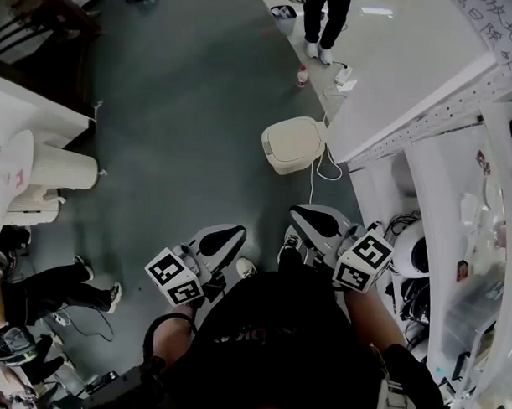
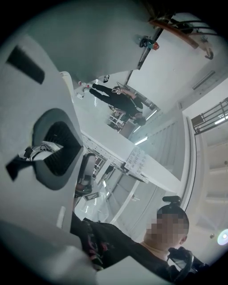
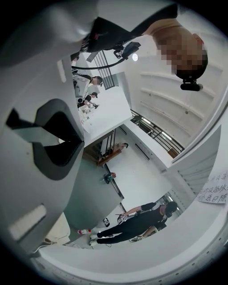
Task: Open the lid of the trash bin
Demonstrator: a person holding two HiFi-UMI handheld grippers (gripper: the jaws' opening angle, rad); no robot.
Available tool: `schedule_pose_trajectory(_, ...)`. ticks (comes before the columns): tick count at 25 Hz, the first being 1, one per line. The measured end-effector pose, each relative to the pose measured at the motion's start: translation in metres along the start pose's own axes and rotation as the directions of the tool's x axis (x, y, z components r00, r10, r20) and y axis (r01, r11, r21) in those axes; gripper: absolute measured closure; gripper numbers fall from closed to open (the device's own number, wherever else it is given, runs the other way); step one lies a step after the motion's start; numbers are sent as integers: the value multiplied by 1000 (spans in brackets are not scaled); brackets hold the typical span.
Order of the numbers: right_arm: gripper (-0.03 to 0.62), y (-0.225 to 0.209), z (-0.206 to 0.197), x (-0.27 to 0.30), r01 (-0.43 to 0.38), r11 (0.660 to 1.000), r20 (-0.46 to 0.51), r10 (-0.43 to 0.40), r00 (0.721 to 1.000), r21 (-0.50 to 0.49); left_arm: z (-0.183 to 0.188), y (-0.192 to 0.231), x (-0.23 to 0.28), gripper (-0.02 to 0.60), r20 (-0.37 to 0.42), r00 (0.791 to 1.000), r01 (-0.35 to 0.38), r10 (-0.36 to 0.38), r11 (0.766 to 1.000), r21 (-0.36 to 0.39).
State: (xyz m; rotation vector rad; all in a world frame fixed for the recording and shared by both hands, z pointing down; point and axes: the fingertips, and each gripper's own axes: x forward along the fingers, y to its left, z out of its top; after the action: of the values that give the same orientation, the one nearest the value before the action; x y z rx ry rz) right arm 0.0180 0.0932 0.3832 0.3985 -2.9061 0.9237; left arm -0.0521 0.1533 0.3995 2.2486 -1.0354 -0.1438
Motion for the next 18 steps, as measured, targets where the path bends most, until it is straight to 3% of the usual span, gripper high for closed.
schedule_pose_trajectory(10, 586, -65, 33, -27, -14, 1000, -1, 14, 1000, 2, 25, 38, 65, 578, 0, 997, -76, 76, 997, 11)
schedule_pose_trajectory(18, 586, -93, 44, -11, 51, 998, 0, -51, 999, 24, 22, 98, 92, 578, -72, 995, -65, 64, 998, -13)
